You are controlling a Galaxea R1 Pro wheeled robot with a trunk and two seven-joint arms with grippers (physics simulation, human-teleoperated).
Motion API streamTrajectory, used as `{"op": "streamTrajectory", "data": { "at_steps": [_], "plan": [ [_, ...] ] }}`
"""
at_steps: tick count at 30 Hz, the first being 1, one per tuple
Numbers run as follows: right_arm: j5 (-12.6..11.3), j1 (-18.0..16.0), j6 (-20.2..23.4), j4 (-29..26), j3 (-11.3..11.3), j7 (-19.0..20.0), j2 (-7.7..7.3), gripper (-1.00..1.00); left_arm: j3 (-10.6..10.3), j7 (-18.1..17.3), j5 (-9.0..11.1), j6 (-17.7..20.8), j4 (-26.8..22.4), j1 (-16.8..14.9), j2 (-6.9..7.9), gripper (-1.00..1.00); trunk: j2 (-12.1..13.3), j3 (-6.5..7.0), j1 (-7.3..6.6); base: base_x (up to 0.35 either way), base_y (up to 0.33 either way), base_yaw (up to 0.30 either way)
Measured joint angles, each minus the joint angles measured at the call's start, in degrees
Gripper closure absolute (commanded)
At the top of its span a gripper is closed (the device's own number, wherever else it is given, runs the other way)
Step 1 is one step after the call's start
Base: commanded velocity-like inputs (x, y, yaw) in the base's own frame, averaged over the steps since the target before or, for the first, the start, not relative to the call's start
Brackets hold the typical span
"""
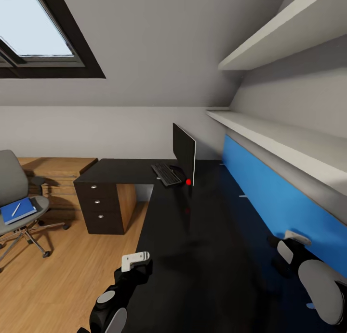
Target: In the bedroom, organize the workspace by keeping the computer under the desk, ensuring the monitor is on the desk, placing the keyboard on the desk next to the monitor, placing the mouse on the desk next to the keyboard, moving the folder from the swivel chair onto the desk next to the mouse, stacking the notebook on top of the folder with the pen on top of the notebook, and positioning the swivel chair next to the desk.
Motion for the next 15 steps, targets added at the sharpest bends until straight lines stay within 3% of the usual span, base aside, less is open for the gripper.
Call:
{"op": "streamTrajectory", "data": {
  "at_steps": [5, 15],
  "plan": [
    [0.00, 0.00, 1.44, -0.04, 0.06, -0.27, -0.01, -1.00, -0.02, 0.01, -0.01, 0.00, -0.02, 0.00, 0.00, -1.00, 0.00, 0.00, 0.00, 0.000, 0.000, 0.000],
    [0.00, 0.00, 1.87, -0.05, 0.07, -0.30, 0.06, -1.00, -0.03, 0.01, -0.02, -0.01, -0.03, 0.00, -0.01, -1.00, -4.00, -1.79, 2.19, 0.000, 0.000, 0.000]
  ]
}}
